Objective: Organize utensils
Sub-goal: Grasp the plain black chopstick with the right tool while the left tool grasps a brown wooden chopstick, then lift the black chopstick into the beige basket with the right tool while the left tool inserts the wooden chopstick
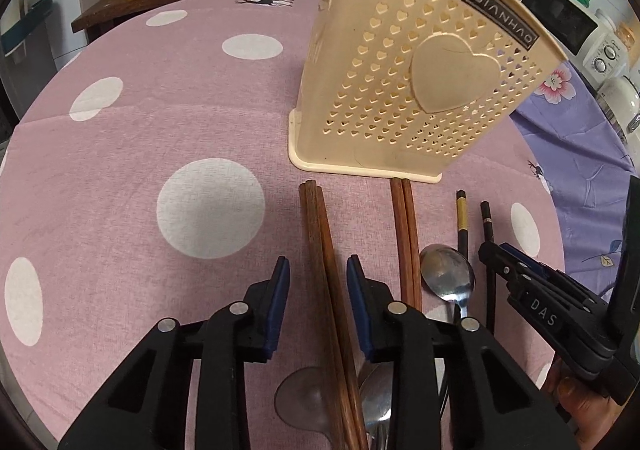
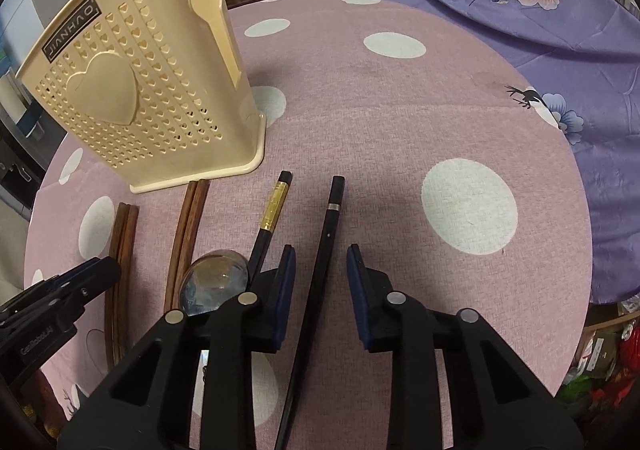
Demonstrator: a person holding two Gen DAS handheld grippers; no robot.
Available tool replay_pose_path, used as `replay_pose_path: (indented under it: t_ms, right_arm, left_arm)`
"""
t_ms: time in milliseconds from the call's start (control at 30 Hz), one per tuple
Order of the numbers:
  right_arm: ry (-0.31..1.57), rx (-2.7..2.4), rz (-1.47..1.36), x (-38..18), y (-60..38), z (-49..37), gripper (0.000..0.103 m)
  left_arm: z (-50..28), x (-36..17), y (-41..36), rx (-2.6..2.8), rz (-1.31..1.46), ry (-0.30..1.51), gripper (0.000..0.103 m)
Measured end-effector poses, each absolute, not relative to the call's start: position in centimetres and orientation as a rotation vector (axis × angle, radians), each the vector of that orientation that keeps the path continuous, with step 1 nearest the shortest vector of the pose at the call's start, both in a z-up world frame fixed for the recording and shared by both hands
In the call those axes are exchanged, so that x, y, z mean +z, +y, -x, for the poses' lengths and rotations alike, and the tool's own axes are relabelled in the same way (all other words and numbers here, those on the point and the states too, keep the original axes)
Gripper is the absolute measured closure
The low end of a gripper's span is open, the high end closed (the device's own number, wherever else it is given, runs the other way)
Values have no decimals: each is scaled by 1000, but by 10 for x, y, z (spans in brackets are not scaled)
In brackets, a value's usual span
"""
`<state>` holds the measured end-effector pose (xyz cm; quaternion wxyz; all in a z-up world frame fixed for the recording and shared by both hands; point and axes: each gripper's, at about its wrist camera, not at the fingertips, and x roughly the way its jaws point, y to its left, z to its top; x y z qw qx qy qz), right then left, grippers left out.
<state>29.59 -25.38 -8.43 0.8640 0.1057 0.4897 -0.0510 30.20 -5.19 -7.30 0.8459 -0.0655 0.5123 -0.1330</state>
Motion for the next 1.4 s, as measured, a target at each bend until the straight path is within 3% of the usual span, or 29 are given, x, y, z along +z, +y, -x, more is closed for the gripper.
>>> replay_pose_path:
  t_ms: [367,900,1400]
  right_arm:
    - [1035,-122,-277,-86,-258,-309,93]
    - [964,-53,-411,-83,-275,-299,94]
    - [684,147,-389,6,-272,-227,95]
  left_arm:
    - [-312,-74,-57,-257,127,1083,96]
    - [-304,-57,-42,-281,191,1035,96]
    - [-247,14,-11,-307,234,809,97]
